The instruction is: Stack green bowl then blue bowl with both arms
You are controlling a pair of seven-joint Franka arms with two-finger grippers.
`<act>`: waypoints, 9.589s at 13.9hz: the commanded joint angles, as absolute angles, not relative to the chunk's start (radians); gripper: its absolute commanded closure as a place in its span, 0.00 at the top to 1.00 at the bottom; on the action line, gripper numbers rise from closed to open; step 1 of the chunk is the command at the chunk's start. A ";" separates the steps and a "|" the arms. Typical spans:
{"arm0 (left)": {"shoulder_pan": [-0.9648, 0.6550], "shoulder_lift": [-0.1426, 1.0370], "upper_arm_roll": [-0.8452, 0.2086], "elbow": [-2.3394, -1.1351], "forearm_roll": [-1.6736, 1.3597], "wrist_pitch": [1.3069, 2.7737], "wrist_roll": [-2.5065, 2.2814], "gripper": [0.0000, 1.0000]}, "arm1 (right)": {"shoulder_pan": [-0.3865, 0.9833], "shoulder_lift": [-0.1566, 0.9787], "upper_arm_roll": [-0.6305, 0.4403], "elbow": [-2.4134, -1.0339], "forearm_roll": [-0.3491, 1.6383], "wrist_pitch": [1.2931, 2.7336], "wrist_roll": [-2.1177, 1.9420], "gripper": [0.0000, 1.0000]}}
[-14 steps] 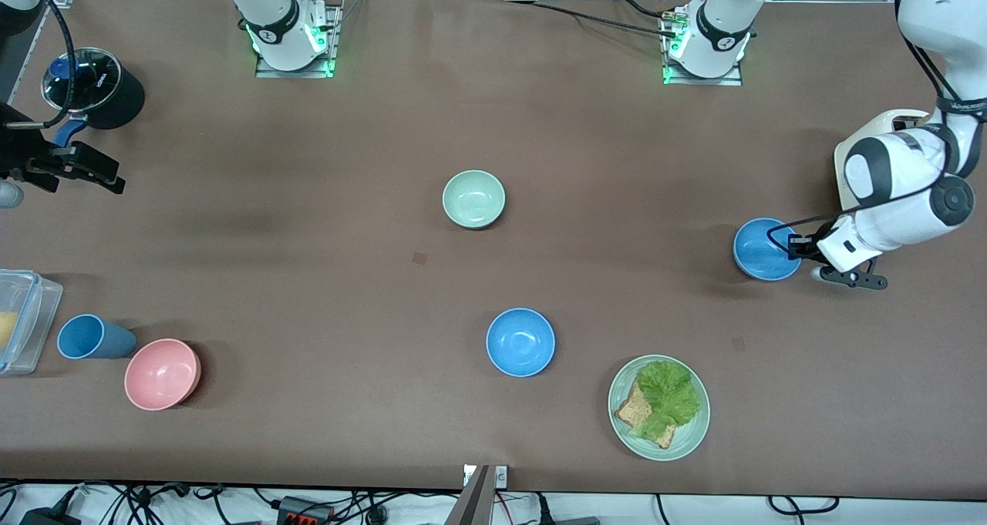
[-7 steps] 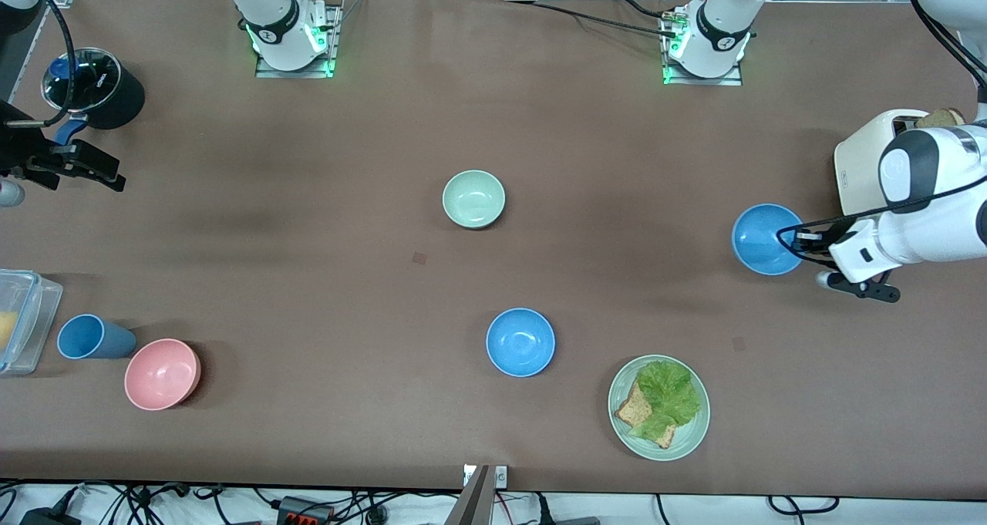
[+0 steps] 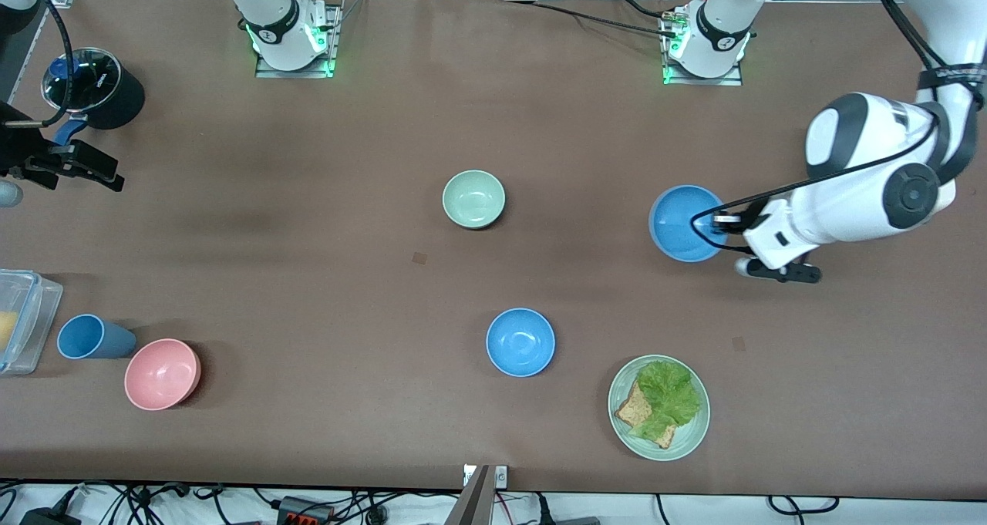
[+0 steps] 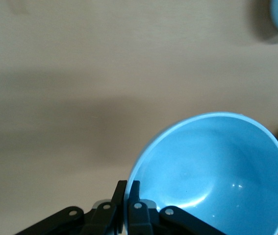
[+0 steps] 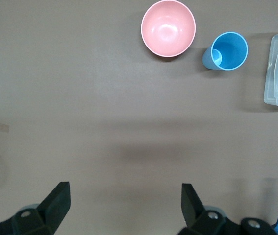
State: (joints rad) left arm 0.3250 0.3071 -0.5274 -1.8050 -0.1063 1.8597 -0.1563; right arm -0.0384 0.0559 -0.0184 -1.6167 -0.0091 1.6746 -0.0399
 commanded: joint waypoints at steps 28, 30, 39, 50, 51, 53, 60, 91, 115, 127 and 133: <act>-0.126 0.502 -0.746 -1.968 0.328 2.528 -1.738 0.00 | -0.067 0.063 -0.023 -1.634 -0.017 1.674 -0.049 1.00; -0.135 0.505 -0.742 -1.968 0.328 2.530 -1.741 0.00 | -0.071 0.064 -0.023 -1.634 -0.017 1.672 -0.049 1.00; -0.156 0.591 -0.741 -1.936 0.511 2.528 -1.881 0.00 | -0.081 0.072 -0.023 -1.635 -0.017 1.671 -0.049 1.00; -0.167 0.609 -0.739 -1.936 0.511 2.528 -1.882 0.00 | -0.081 0.072 -0.021 -1.634 -0.017 1.669 -0.049 1.00; -0.169 0.609 -0.741 -1.936 0.511 2.528 -1.882 0.00 | -0.081 0.072 -0.021 -1.634 -0.017 1.670 -0.049 1.00; -0.167 0.612 -0.741 -1.936 0.511 2.528 -1.893 0.15 | -0.081 0.072 -0.023 -1.634 -0.017 1.669 -0.049 1.00; -0.153 0.603 -0.744 -1.930 0.511 2.523 -1.898 0.25 | -0.081 0.072 -0.023 -1.634 -0.017 1.674 -0.049 1.00; 0.255 0.597 -1.026 -1.674 0.338 2.074 -1.392 0.59 | -0.032 0.037 -0.003 -1.643 -0.018 1.657 -0.044 1.00; 0.003 0.173 -0.117 -1.626 -0.023 1.771 0.089 1.00 | -0.037 -0.015 -0.011 -1.697 -0.020 1.692 -0.037 1.00; 0.009 0.172 -0.072 -1.525 -0.021 1.551 0.061 1.00 | -0.034 -0.021 -0.006 -1.697 -0.023 1.683 -0.052 1.00; 0.012 0.140 -0.074 -1.534 -0.043 1.545 0.063 1.00 | -0.035 -0.021 -0.006 -1.697 -0.025 1.686 -0.052 1.00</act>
State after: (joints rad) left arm 0.0152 0.1558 -0.0790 -1.5494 -0.0063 1.5681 0.0616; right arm -0.0342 0.0013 -0.0099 -1.6864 -0.0093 1.6945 -0.0417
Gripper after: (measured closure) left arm 0.000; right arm 0.000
